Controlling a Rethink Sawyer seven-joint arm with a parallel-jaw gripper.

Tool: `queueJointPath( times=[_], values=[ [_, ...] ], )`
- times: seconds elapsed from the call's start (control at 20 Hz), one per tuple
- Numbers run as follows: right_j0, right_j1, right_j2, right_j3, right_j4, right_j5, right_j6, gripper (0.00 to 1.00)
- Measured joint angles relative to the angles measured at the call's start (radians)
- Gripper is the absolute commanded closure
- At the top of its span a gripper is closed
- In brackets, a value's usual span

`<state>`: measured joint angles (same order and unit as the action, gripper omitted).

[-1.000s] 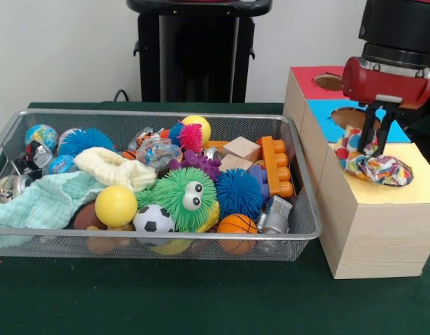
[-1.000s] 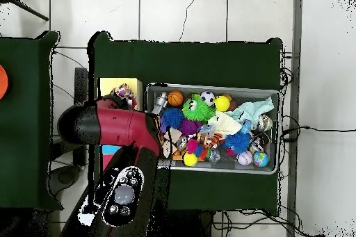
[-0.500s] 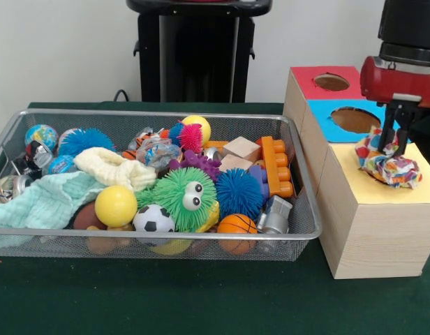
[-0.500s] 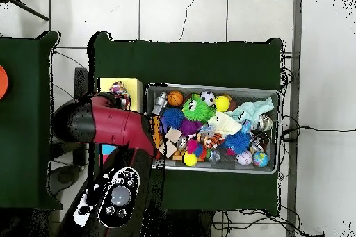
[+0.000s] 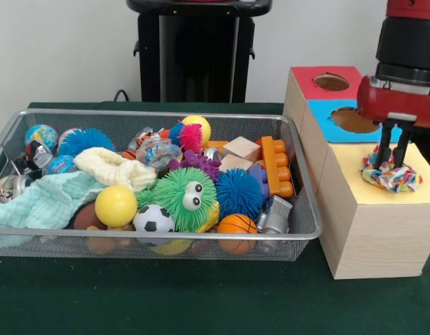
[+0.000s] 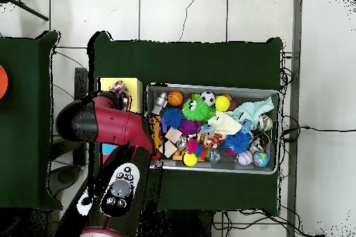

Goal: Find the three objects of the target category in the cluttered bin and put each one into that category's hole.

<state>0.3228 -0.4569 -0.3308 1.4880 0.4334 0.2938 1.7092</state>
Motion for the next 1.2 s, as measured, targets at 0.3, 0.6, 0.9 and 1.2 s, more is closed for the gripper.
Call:
queueJointPath(
  times=[0.3,0.6,0.9,1.2],
  values=[
    [0.016,0.044,0.0,-0.003,0.0,-0.048,0.0,1.0],
    [0.018,0.104,0.0,-0.009,0.002,-0.097,0.0,1.0],
    [-0.003,0.125,0.015,-0.028,0.007,-0.169,0.0,1.0],
    [-0.03,0.132,0.034,-0.034,0.006,-0.194,0.0,1.0]
  ],
)
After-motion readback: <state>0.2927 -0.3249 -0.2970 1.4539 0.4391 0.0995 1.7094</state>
